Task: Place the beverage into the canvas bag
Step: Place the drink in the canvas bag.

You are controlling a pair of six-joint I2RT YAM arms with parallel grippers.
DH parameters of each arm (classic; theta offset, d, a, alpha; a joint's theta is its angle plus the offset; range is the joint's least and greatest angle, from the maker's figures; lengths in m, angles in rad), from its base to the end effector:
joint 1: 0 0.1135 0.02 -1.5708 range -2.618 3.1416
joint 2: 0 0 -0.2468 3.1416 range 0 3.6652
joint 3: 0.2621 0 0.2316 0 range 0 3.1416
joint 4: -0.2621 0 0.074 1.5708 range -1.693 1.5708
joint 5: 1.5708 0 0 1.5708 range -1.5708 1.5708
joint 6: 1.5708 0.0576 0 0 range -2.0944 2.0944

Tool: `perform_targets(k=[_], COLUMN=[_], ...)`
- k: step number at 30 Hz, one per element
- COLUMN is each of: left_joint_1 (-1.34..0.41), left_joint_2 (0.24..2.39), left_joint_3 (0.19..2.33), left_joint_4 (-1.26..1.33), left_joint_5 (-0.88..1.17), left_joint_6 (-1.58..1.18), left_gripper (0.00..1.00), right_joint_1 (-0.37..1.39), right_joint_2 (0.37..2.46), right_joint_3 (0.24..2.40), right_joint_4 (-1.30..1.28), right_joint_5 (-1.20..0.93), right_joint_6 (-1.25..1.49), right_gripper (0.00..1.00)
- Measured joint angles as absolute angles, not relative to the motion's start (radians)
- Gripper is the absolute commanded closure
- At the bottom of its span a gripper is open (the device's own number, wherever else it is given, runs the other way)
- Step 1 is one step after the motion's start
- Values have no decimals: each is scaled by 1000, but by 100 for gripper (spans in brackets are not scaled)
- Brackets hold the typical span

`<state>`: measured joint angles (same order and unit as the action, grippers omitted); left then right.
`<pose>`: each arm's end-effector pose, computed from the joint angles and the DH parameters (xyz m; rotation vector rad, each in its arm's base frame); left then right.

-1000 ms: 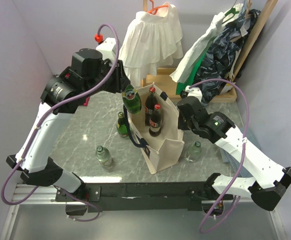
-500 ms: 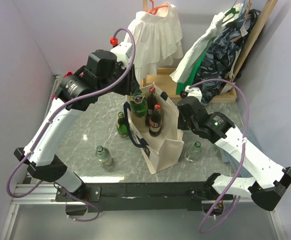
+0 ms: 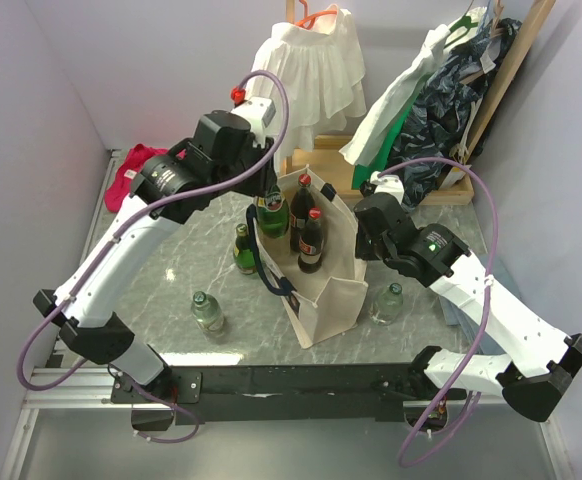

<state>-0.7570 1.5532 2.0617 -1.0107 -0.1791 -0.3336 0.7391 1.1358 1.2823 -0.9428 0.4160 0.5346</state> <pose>0.2225 -0.1961 0.4587 0.3318 2.0738 -0.4827 0.1762 0.1291 0.3388 -0.0375 2.2886 0.1661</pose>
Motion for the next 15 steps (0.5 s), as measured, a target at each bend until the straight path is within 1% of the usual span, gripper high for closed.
perform_targets(k=[5,15], left_joint_1=[-760,-765], left_joint_2=[1553,1526], left_joint_3=[1999,1798], left_joint_4=[-991,-890], left_joint_5=[-200,-176], left_joint_6=[-334,-336], left_gripper=[99,99], right_joint_1=[739,739], right_joint_2=[1136,1138], right_joint_3=[1282,1282], right_joint_4=[-943,-942], right_joint_5=[414,410], right_joint_6=[535,535], right_gripper=[100,100])
